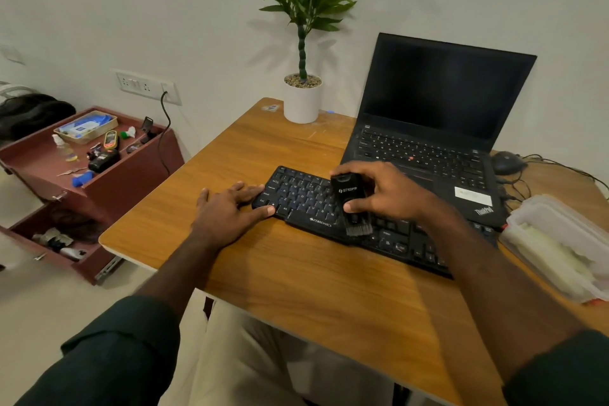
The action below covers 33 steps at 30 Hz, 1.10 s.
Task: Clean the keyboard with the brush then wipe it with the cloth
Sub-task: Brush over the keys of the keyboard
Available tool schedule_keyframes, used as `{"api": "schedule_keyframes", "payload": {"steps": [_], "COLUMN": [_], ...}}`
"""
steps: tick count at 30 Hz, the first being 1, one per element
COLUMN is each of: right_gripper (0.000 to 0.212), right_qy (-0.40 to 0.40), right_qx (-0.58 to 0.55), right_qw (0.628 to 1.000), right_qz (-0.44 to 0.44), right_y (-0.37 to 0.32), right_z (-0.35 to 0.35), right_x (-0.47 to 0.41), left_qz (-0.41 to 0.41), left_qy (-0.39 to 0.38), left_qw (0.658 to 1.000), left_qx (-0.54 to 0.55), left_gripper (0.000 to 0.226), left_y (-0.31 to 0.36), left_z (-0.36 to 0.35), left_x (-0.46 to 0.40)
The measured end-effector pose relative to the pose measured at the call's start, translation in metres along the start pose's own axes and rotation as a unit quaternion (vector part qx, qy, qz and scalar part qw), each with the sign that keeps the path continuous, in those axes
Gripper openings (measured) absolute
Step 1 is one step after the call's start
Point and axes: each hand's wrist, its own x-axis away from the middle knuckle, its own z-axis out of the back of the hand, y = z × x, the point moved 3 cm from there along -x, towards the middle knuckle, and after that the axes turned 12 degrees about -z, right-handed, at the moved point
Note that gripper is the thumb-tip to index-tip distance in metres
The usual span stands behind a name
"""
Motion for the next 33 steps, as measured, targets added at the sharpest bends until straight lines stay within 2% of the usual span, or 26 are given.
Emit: {"api": "schedule_keyframes", "payload": {"steps": [4,6,13,19,25,33], "right_gripper": [0.065,0.067,0.07,0.063,0.066,0.065], "right_qy": [0.108,0.13,0.066,0.006,0.098,0.083], "right_qx": [-0.112,-0.124,0.025,0.076,-0.048,-0.049], "right_qw": [0.987,0.982,0.997,0.996,0.991,0.991], "right_qz": [0.051,0.064,0.036,0.04,0.073,0.091], "right_y": [-0.013,-0.018,-0.002,-0.006,-0.022,-0.035], "right_z": [-0.004,-0.013,-0.027,-0.008,-0.013,-0.045], "right_x": [0.002,-0.002,-0.01,-0.002,-0.008,-0.019], "left_qz": [0.001,0.003,0.001,-0.004,-0.004,0.003], "left_qy": [-0.005,-0.007,-0.011,0.002,-0.001,-0.013], "left_qw": [1.0,1.0,1.0,1.0,1.0,1.0], "left_qx": [-0.006,-0.004,-0.009,-0.005,-0.003,-0.005], "left_gripper": [0.084,0.085,0.084,0.078,0.084,0.083], "left_y": [-0.002,-0.003,-0.003,0.001,0.005,0.003], "left_z": [-0.001,-0.002,-0.002,-0.001,0.002,0.0], "left_x": [0.0,-0.001,-0.002,-0.001,0.0,-0.001]}}
